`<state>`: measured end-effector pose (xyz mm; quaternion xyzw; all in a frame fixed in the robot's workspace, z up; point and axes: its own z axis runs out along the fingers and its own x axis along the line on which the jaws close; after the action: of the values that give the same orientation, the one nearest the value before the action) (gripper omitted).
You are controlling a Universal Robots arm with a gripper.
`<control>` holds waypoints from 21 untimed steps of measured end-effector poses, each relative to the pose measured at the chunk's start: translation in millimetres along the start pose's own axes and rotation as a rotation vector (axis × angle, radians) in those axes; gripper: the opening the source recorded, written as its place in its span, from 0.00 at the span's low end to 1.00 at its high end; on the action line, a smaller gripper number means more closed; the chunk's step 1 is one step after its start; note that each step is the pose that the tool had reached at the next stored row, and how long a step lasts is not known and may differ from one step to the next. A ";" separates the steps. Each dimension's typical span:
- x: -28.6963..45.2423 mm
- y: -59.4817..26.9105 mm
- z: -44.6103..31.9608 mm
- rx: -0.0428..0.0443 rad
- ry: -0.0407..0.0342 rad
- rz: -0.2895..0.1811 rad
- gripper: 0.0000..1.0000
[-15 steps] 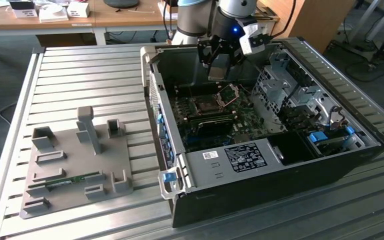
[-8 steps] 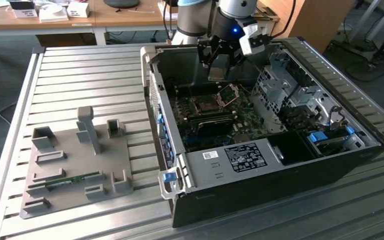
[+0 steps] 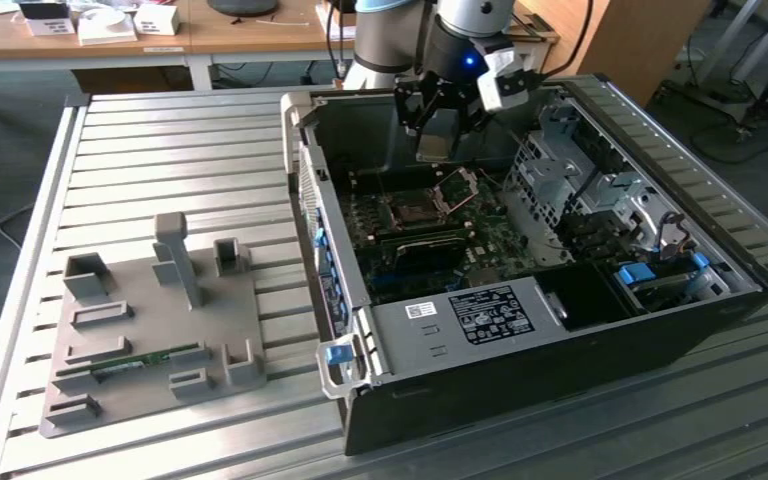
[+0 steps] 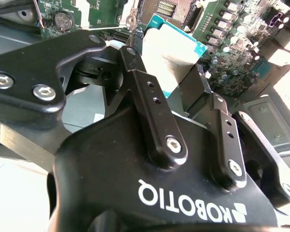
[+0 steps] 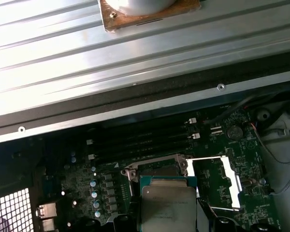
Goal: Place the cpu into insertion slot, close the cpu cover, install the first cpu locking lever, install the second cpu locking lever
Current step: 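Place the cpu into insertion slot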
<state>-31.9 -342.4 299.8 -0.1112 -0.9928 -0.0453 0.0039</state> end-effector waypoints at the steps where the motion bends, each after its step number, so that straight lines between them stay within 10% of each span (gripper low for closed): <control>1: 0.0 0.0 0.0 -0.0001 -0.0004 0.004 0.54; 11: 0.0 0.0 0.5 -0.0008 -0.0032 0.035 0.54; 21: -0.1 -0.3 3.2 -0.0039 -0.0184 0.205 0.54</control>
<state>-31.9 -342.4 296.6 -0.2125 -0.9761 -0.0456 -0.0008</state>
